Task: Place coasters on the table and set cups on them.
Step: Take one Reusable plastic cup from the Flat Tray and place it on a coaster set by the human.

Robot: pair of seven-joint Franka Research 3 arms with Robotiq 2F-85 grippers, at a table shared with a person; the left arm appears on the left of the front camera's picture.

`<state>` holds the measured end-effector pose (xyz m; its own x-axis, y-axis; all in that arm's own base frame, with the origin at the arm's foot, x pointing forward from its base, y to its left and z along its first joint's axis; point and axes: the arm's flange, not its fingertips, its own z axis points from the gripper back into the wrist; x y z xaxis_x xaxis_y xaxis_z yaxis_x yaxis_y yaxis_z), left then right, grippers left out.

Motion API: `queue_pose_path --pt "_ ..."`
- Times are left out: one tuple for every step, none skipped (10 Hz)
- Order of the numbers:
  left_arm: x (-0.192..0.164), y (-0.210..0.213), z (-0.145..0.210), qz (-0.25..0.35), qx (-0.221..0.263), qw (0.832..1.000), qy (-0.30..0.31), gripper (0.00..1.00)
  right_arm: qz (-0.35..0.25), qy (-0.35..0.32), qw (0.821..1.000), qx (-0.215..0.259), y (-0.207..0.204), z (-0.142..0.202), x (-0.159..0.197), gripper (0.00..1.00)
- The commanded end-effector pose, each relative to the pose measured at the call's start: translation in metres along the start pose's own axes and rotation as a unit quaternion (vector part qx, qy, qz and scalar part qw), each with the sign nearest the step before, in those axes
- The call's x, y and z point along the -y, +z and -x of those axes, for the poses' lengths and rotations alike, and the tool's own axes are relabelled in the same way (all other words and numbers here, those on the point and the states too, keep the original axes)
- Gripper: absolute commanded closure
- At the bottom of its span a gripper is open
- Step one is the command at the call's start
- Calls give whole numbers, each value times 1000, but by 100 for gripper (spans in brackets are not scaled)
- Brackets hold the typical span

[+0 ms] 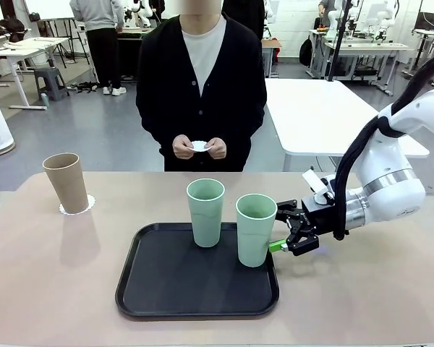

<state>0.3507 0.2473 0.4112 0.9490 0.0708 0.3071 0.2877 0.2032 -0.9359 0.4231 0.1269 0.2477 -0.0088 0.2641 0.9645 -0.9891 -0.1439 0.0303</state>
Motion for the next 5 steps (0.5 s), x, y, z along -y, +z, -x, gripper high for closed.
queue_pose_path --pt "1 1 0 -2 3 1000 -2 0 9 15 1000 2 -16 3 7 0" --pt "1 1 0 -2 3 1000 -2 0 7 17 1000 2 -20 1 8 0" --pt "1 1 0 -2 3 1000 -2 0 4 17 1000 2 -24 1 9 0" --pt "1 1 0 -2 3 1000 -2 0 0 16 1000 1 -28 0 9 0" --pt "1 1 0 -2 3 1000 -2 0 -2 17 1000 0 -32 -1 9 0"
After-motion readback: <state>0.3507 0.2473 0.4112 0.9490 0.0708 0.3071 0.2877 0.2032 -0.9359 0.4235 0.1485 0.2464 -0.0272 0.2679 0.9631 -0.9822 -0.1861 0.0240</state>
